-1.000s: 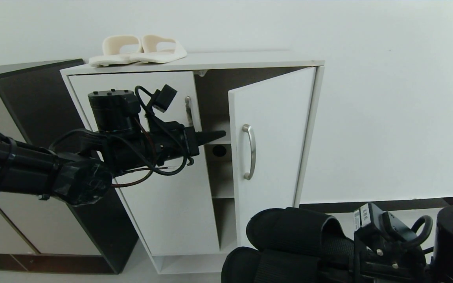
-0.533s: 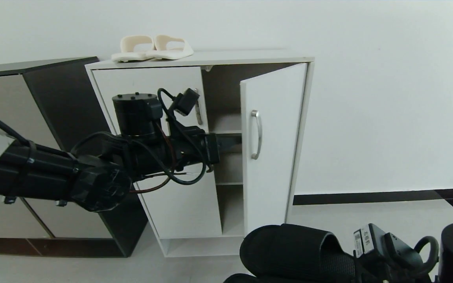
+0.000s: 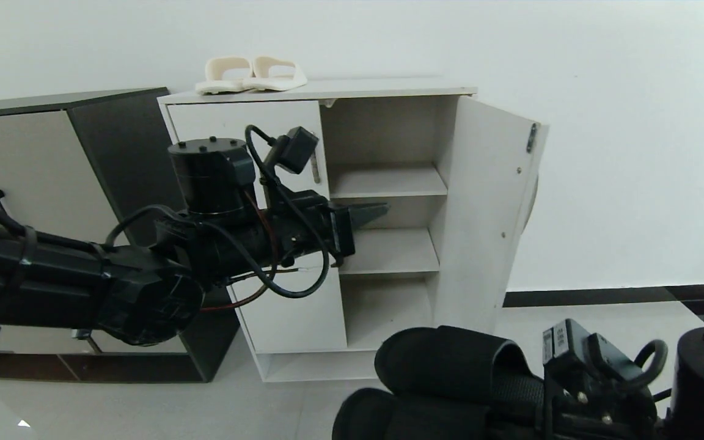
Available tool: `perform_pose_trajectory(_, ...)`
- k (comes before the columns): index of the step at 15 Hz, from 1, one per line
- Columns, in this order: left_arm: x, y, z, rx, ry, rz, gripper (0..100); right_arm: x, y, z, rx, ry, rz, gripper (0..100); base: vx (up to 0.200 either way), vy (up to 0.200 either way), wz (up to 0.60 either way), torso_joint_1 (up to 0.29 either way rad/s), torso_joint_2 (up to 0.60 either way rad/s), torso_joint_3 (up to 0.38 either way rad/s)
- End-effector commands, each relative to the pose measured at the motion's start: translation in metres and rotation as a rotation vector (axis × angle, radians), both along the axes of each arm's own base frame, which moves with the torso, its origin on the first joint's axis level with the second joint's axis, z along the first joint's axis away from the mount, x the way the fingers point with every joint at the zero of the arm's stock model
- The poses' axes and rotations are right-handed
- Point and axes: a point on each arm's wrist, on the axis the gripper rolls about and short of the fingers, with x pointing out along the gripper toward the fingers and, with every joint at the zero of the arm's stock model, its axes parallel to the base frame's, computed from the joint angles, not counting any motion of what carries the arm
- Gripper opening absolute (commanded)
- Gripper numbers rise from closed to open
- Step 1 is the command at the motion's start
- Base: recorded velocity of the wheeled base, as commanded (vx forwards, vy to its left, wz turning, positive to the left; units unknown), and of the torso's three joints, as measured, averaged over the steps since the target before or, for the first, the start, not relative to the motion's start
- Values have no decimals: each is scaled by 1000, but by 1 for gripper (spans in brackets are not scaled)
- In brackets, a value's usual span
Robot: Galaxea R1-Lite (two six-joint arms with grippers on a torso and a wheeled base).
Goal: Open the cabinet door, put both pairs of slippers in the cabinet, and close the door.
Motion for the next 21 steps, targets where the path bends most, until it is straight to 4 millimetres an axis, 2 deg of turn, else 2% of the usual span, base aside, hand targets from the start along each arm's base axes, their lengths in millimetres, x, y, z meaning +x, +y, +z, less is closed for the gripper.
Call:
perform_pose_trajectory(1, -23, 22, 25, -35, -56, 175, 0, 27, 22, 7, 49, 43, -198, 0, 0, 0, 0, 0, 0, 0)
perform_pose_trajectory(2, -40, 32, 24, -16, -39, 302, 0, 38, 34, 9, 77, 57, -303, 0, 0, 0, 0, 0, 0, 0)
perform_pose_trajectory(3, -66, 48, 27, 9, -41, 476, 0, 49, 45, 12, 110, 69, -381, 0, 0, 0, 0, 0, 0, 0)
perform_pose_trajectory(5, -114, 79, 31, 33, -36, 642, 0, 62, 55, 9, 114, 65, -459, 0, 0, 0, 0, 0, 0, 0)
perform_pose_trajectory(6, -146, 98, 35, 42, -58, 691, 0, 66, 58, 8, 109, 52, -514, 0, 0, 0, 0, 0, 0, 0)
perform_pose_trajectory(7, -187, 122, 40, 75, -69, 780, 0, 72, 61, 8, 104, 43, -560, 0, 0, 0, 0, 0, 0, 0)
perform_pose_trajectory(8, -218, 144, 40, 93, -57, 908, 0, 74, 60, 7, 88, 47, -576, 0, 0, 0, 0, 0, 0, 0)
perform_pose_trajectory(9, -242, 163, 36, 94, -52, 1058, 0, 75, 59, 7, 75, 52, -581, 0, 0, 0, 0, 0, 0, 0)
perform_pose_trajectory(10, -253, 170, 32, 87, -54, 1128, 0, 75, 59, 6, 72, 53, -583, 0, 0, 0, 0, 0, 0, 0)
perform_pose_trajectory(11, -283, 180, 11, 77, -64, 1282, 0, 75, 59, 6, 72, 53, -584, 0, 0, 0, 0, 0, 0, 0)
perform_pose_trajectory(13, -302, 182, -36, 127, -44, 1428, 0, 75, 58, 7, 72, 53, -587, 0, 0, 0, 0, 0, 0, 0)
perform_pose_trajectory(14, -311, 181, -64, 141, -45, 1418, 0, 74, 56, 7, 71, 53, -588, 0, 0, 0, 0, 0, 0, 0)
perform_pose_trajectory(17, -321, 176, -130, 160, -110, 1178, 0, 72, 54, 6, 68, 55, -586, 0, 0, 0, 0, 0, 0, 0)
perform_pose_trajectory(18, -317, 176, -144, 178, -77, 1164, 0, 71, 54, 5, 64, 57, -586, 0, 0, 0, 0, 0, 0, 0)
perform_pose_trajectory(19, -315, 175, -144, 151, -95, 1150, 0, 70, 53, 3, 58, 61, -586, 0, 0, 0, 0, 0, 0, 0)
perform_pose_trajectory(21, -314, 171, -149, 171, -78, 973, 0, 70, 53, 0, 50, 67, -582, 0, 0, 0, 0, 0, 0, 0)
